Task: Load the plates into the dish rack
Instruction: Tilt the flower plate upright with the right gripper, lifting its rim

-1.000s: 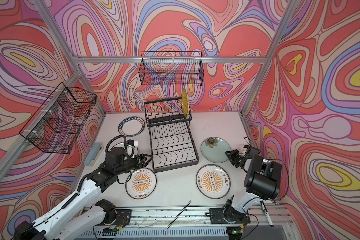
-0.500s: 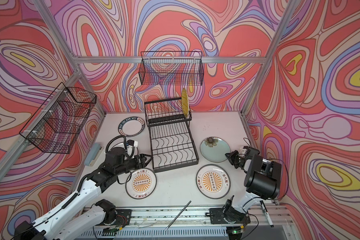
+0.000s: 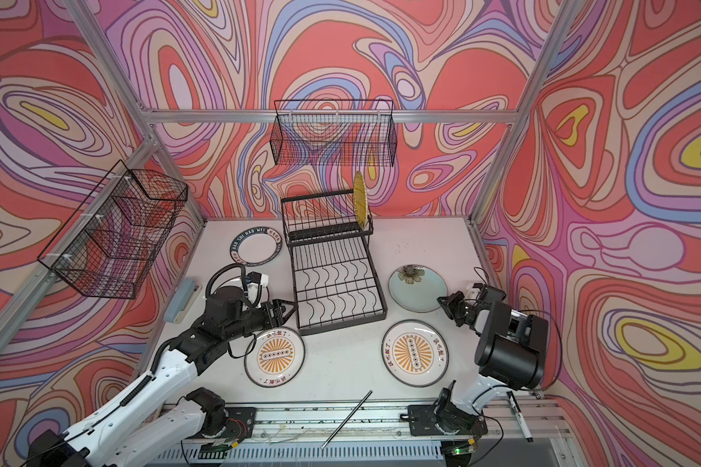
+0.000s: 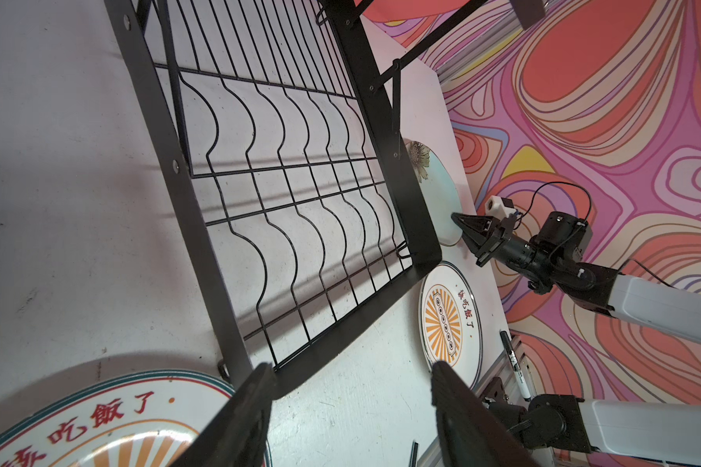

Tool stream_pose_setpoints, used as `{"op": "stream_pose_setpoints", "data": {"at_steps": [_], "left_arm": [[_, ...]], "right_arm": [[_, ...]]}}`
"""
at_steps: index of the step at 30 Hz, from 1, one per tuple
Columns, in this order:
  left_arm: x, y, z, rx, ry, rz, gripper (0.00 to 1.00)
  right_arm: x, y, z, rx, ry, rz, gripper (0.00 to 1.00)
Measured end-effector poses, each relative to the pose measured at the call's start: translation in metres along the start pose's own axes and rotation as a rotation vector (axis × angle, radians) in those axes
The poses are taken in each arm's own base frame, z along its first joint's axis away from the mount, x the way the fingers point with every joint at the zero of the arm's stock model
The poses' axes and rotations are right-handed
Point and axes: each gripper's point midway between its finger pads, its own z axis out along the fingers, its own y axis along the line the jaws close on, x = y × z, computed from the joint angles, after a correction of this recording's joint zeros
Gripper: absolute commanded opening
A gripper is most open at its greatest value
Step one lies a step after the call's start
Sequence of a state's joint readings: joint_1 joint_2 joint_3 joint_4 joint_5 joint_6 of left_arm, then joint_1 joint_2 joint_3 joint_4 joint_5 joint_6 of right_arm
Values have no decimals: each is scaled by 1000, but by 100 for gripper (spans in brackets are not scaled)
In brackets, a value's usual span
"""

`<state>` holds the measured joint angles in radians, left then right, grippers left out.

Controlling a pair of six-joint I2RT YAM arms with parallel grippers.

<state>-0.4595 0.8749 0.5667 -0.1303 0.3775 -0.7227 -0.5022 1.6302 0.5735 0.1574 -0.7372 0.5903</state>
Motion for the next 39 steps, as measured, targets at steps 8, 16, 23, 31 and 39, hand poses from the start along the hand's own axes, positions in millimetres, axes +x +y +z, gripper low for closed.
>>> {"op": "stream_pose_setpoints", "data": {"at_steps": [8, 16, 23, 31, 39], "left_arm": [[-1, -1, -1, 3, -4, 2, 65], [-1, -3, -3, 9, -6, 7, 65], [0, -4, -3, 14, -6, 7, 65], [2, -5, 8, 27, 20, -8, 65], [4, -8, 17, 45, 35, -15, 65]], "right_arm": [[-17, 11, -17, 66, -60, 2, 0], [-33, 41, -37, 51, -112, -44, 0], [-31, 69, -64, 32, -144, -114, 0], [-17, 97, -87, -27, -140, -170, 0], [11, 125, -86, -91, -77, -236, 0]]}}
